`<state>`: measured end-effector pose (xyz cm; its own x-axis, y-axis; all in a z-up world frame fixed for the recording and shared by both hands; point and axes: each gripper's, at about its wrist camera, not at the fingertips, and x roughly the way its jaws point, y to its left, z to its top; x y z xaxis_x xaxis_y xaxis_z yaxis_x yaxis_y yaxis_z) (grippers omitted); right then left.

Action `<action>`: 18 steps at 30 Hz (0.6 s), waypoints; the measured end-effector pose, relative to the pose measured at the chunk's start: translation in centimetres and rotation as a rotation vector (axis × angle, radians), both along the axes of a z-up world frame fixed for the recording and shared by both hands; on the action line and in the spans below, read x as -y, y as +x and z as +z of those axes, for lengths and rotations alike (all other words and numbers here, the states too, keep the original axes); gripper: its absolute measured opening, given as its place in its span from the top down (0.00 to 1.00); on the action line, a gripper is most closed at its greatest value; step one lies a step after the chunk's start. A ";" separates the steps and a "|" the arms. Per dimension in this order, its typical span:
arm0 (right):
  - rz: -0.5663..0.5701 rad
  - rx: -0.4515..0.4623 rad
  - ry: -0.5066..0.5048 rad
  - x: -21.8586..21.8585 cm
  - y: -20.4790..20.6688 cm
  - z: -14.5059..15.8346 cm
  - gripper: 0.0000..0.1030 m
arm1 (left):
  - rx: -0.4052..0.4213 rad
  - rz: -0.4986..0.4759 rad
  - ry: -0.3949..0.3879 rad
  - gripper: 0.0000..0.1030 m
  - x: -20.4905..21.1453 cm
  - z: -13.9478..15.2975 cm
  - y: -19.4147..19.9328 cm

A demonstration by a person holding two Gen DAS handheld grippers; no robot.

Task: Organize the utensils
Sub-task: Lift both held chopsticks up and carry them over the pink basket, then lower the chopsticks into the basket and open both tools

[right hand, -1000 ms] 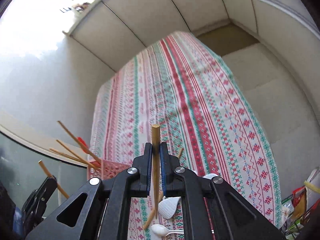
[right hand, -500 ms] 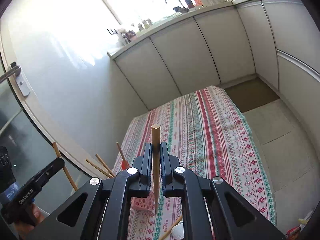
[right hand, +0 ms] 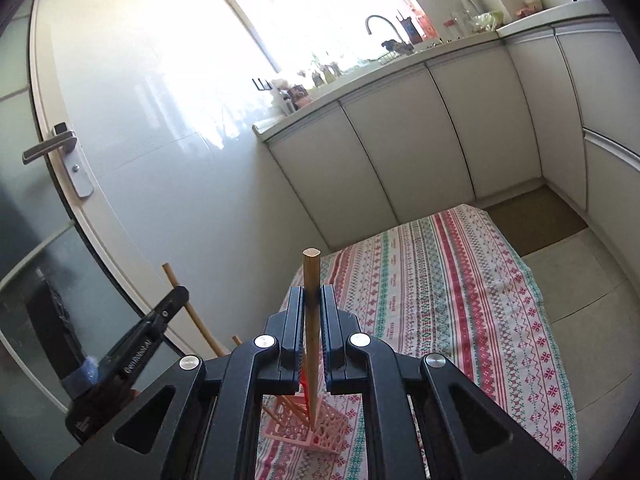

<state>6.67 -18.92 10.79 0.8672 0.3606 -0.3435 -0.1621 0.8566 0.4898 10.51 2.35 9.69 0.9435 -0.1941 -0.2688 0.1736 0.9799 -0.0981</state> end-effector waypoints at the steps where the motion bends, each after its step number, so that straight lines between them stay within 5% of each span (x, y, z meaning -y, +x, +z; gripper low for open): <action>1: 0.006 0.004 -0.002 -0.4 0.2 -0.1 0.92 | 0.015 -0.001 0.005 0.93 0.0 -0.4 0.1; 8: 0.050 -0.019 -0.083 -4.3 2.0 -2.9 0.92 | 0.046 -0.027 0.024 0.93 -0.3 -3.7 0.2; 18: 0.095 -0.089 -0.138 -6.3 3.2 -6.1 0.92 | -0.102 -0.058 0.064 0.93 -0.1 -7.6 1.7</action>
